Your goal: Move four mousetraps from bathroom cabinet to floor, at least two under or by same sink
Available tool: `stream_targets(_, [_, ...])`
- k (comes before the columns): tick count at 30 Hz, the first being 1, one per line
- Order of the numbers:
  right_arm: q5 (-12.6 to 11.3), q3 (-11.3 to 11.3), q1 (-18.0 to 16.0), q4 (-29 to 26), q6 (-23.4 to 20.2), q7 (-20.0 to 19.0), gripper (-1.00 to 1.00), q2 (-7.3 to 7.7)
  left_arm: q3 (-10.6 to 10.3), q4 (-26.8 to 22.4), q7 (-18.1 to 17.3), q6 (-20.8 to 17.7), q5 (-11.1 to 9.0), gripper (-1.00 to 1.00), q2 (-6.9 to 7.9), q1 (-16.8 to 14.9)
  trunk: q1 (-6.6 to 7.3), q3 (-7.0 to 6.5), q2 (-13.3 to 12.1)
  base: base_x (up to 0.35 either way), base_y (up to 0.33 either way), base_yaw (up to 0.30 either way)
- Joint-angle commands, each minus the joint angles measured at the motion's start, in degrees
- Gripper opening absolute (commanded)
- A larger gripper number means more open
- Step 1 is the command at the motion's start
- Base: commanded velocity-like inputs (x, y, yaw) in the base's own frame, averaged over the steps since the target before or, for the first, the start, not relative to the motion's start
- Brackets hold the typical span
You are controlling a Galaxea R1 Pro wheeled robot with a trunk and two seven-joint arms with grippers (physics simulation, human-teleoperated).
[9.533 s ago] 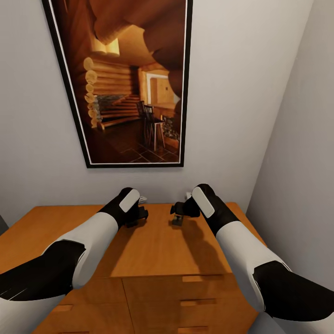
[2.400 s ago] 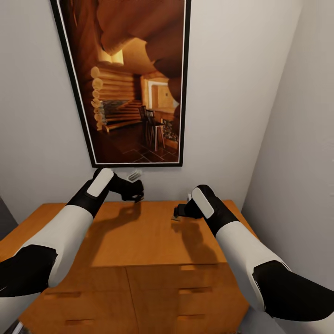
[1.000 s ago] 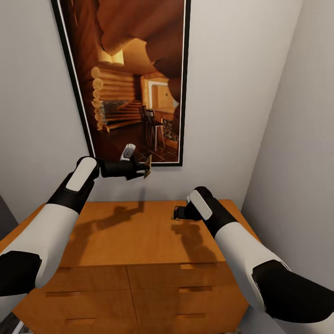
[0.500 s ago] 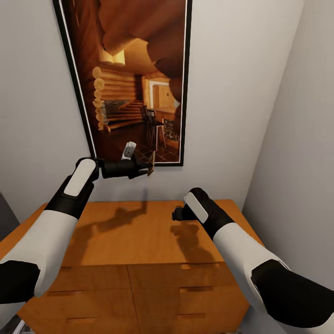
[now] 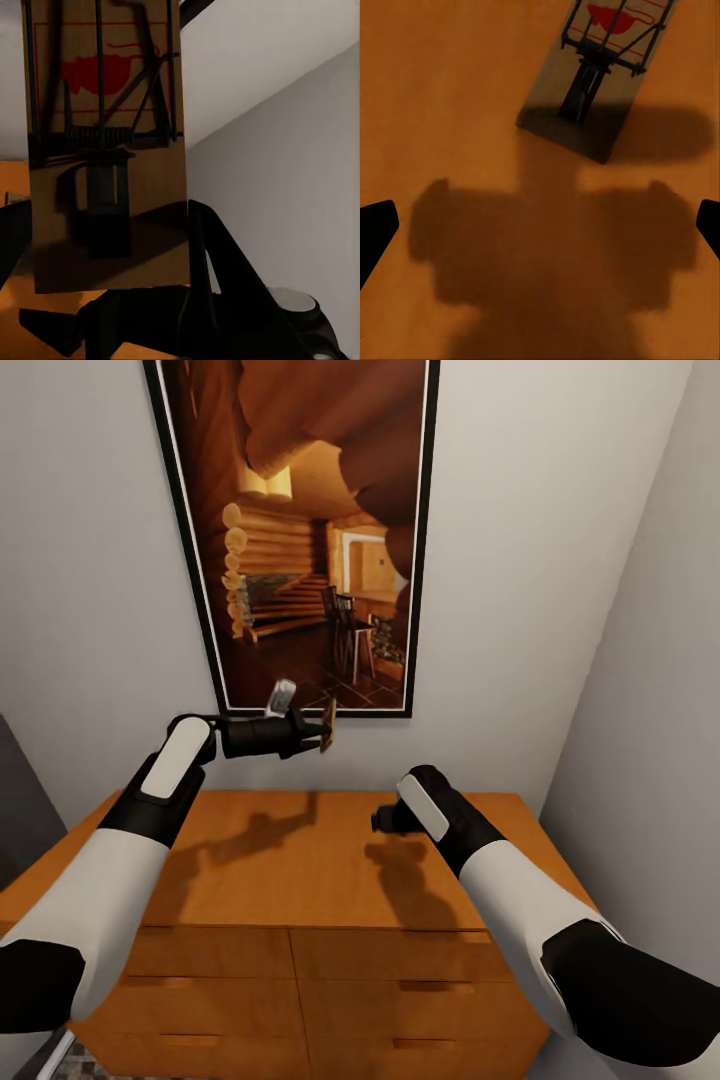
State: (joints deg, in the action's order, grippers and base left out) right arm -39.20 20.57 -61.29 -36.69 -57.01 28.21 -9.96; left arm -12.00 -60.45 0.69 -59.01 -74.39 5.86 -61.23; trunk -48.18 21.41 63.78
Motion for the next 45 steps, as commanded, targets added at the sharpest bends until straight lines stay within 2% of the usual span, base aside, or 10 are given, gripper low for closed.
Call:
stream_targets(1, [-0.61,0.18,-0.07,-0.01,0.45,0.58,1.0,0.03,-0.11,-0.04,0.02,-0.06,-0.05,-1.0,0.04,0.1,0.0,0.07,0.05,0.0,0.0,0.014])
stream_targets(4, [-0.61,0.05,-0.06,0.1,2.34,0.62,1.0,0.03,-0.09,-0.44,0.02,-0.06,-0.05,-1.0,0.03,0.44,0.0,0.08,0.05,0.0,0.0,0.008])
stream_targets(11, [-0.66,-0.17,-0.06,0.25,3.79,1.66,1.0,0.1,-0.1,-1.6,0.02,-0.05,-0.05,-1.0,0.03,0.7,0.0,0.08,0.05,0.0,0.0,0.002])
stream_targets(14, [-0.73,-0.31,-0.07,0.27,4.31,5.29,1.0,0.11,-0.11,-1.77,0.02,-0.05,-0.05,-1.0,0.02,0.77,0.0,0.08,0.05,0.0,0.0,0.0])
stream_targets(15, [-0.83,-0.54,-0.07,0.25,5.15,8.57,1.0,0.11,-0.12,-1.85,0.02,-0.05,-0.05,-1.0,0.02,0.8,0.0,0.08,0.05,0.0,0.0,0.0])
stream_targets(17, [-0.96,-0.82,-0.06,0.24,6.31,11.77,1.0,0.11,-0.17,-1.94,0.02,-0.05,-0.05,-1.0,0.02,0.82,0.0,0.08,0.05,0.0,0.0,0.0])
stream_targets(22, [-1.18,-1.39,-0.06,0.22,9.37,16.6,1.0,0.12,-0.33,-2.08,0.02,-0.05,-0.05,-1.0,0.02,1.26,0.0,0.08,0.05,0.0,0.0,0.0])
stream_targets(29, [-1.23,-1.48,-0.06,0.22,10.47,18.0,1.0,0.11,-0.35,-2.18,-0.11,-0.05,-0.05,-1.0,0.02,1.87,0.0,0.08,0.05,0.0,0.0,0.0])
stream_targets(45, [-1.33,-1.62,-0.06,0.16,10.74,18.28,1.0,0.11,-0.33,-2.22,-0.16,-0.05,-0.05,-1.0,0.02,1.99,0.0,0.08,0.05,0.0,0.0,0.0])
